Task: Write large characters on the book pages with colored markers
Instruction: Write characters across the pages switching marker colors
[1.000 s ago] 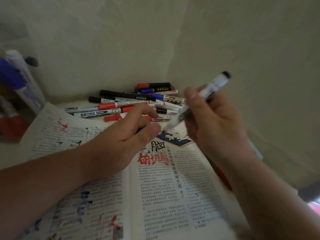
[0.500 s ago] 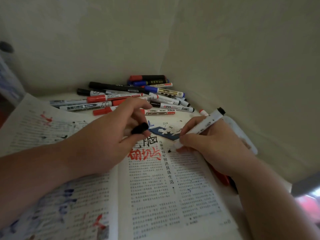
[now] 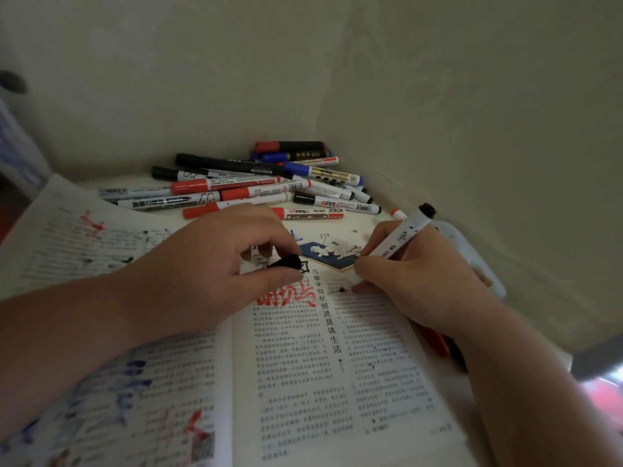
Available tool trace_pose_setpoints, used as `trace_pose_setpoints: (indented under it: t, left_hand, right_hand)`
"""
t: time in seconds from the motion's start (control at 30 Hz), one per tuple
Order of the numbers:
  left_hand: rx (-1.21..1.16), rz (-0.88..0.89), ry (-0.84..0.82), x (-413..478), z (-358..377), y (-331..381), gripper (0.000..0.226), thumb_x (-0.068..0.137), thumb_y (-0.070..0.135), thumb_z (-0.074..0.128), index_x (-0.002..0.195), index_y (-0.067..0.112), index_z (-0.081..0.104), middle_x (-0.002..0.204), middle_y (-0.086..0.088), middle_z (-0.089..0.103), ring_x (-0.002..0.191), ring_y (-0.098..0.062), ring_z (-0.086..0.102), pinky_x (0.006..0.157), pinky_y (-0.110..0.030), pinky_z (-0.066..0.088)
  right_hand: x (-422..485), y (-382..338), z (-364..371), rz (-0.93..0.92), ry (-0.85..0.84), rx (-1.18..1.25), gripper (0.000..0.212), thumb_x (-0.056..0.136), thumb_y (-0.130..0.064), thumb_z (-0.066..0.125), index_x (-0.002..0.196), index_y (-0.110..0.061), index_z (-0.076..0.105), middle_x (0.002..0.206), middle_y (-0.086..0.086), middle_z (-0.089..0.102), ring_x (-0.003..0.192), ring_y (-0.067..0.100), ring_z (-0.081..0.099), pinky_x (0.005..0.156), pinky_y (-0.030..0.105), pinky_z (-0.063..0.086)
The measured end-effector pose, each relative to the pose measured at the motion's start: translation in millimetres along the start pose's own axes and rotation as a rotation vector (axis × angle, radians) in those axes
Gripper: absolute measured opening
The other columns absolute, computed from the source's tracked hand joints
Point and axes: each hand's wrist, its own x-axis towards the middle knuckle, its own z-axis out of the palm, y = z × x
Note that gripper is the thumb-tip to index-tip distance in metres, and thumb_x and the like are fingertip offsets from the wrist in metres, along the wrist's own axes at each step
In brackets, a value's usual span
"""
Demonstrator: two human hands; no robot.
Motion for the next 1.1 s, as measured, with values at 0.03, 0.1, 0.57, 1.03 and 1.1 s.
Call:
trace_pose_setpoints:
  t: [0.03,0.1,0.57,1.03,1.1]
  left_hand:
    - [-0.007,0.004,0.001,0,0,-1,0.020,0.083,0.055,0.059,0.097,0.043,0.066,0.096,0.028,0.058,0.091,0.003,0.058,0.071,-0.010,0.042]
    - [-0.026,0.003,-0.002,0,1,-2,0.017,0.084,0.055,0.059,0.096,0.044,0.064,0.094,0.026,0.058,0.089,-0.001,0.058,0.071,-0.012,0.044]
    - [-0.024,-0.013,-0.108,-1,6,-9,0.012,0.089,0.056,0.063,0.095,0.046,0.065,0.096,0.028,0.060,0.092,-0.001,0.060,0.073,-0.020,0.044]
    - [-0.001,0.007,-0.058,0,9,-17,0.026,0.078,0.063,0.058,0.092,0.044,0.068,0.092,0.021,0.064,0.084,-0.007,0.060,0.065,-0.023,0.046]
    - [-0.012,0.008,-0.050,0,10,-17,0.024,0.078,0.061,0.059,0.092,0.043,0.068,0.090,0.020,0.065,0.083,-0.008,0.060,0.065,-0.023,0.045]
  right_hand:
    - [0,0,-1,0.007,0.005,-0.003,0.013,0.086,-0.021,0.073,0.075,-0.014,0.070,0.070,-0.004,0.075,0.071,0.012,0.069,0.066,0.034,0.053]
    - [0,0,-1,0.015,0.013,-0.016,0.014,0.086,-0.021,0.072,0.076,-0.013,0.070,0.071,-0.002,0.075,0.076,0.017,0.072,0.072,0.039,0.058]
    - [-3,2,-6,0.021,0.088,0.150,0.012,0.089,-0.014,0.071,0.078,-0.014,0.067,0.075,-0.009,0.076,0.070,0.011,0.076,0.062,0.025,0.054]
    - [0,5,-13,-0.016,0.047,-0.077,0.011,0.081,-0.024,0.077,0.079,-0.014,0.073,0.082,0.000,0.072,0.072,0.010,0.065,0.058,0.019,0.047]
    - [-2,4,-15,-0.020,0.001,-0.052,0.012,0.081,-0.024,0.078,0.077,-0.013,0.074,0.081,0.002,0.071,0.066,0.009,0.062,0.061,0.024,0.046]
